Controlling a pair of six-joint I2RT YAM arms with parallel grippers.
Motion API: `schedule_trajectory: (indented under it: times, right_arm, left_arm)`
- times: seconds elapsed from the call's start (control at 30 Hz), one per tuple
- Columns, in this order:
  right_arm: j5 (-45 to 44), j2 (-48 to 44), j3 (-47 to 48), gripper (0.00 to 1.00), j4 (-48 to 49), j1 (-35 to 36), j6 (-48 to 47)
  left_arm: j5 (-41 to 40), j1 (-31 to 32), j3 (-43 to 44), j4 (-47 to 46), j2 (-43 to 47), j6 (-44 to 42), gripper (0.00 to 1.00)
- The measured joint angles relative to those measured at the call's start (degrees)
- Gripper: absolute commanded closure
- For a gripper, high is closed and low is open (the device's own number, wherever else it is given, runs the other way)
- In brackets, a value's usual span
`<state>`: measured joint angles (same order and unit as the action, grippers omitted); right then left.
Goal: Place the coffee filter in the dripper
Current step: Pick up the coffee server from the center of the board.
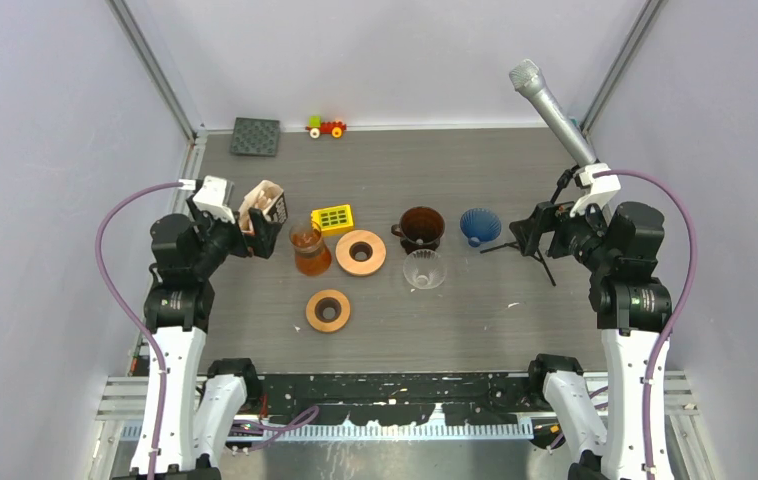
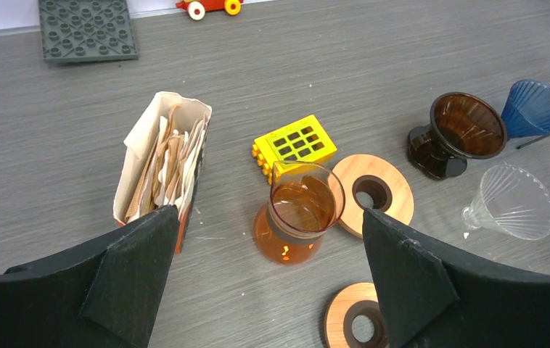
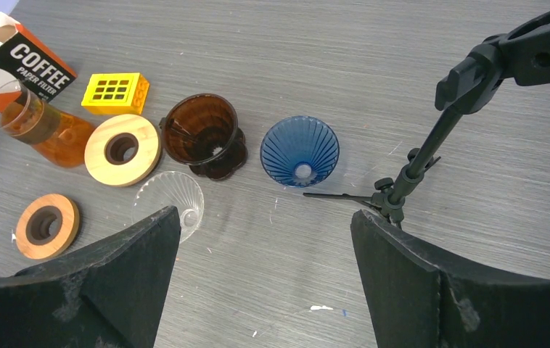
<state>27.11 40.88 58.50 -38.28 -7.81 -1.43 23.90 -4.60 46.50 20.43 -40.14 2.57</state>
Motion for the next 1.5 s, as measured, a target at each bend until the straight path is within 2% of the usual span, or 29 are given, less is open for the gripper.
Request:
schedule_trajectory:
  times: [0.23,0.4,0.5,0.6,0.77,0.9,1.03,1.2,1.27,1.5]
  right_arm:
    - [0.55,-0.02,0.0,0.08,-0.44,0.0,-1.18]
    - [0.37,1.05,0.11,0.08,-1.88,1.6,-3.08]
    - [-0.92,2.91,0.68,0.08,-3.67,5.6,-4.85]
    - [-3.48,5.33,2.01,0.08,-4.79,12.68,-6.82]
    - [-8.87,11.63,3.67,0.1,-5.05,26.21,-9.29]
    - [-14.75,19.58,3.87,0.16,-4.22,36.92,-11.8]
    - [-20.04,27.26,3.87,0.19,-2.19,43.74,-13.51]
    - [-23.1,30.42,3.87,0.22,1.44,44.78,-13.62]
    - [-23.71,30.38,3.96,0.22,2.47,44.72,-13.46]
    - [-23.93,26.82,2.32,0.23,4.22,44.72,-14.16]
  left_arm:
    - [5.22,-0.04,1.38,2.84,0.02,-2.05,0.0]
    - [12.17,-0.04,3.32,4.37,0.02,-3.98,0.0]
    - [16.28,-0.04,4.35,5.55,-0.63,-5.4,0.0]
    - [17.35,0.24,5.99,7.78,-2.6,-7.26,0.0]
    - [17.03,2.29,7.3,9.18,-6.29,-9.16,0.01]
    - [15.91,4.09,7.3,9.64,-9.77,-9.66,0.05]
    - [14.45,6.03,7.3,9.18,-12.24,-10.49,0.09]
    - [12.92,7.34,7.3,7.72,-16.28,-11.08,0.23]
    - [12.31,8.31,7.63,7.74,-18.12,-12.85,0.24]
    - [4.94,18.49,11.63,10.08,-26.4,-22.27,0.29]
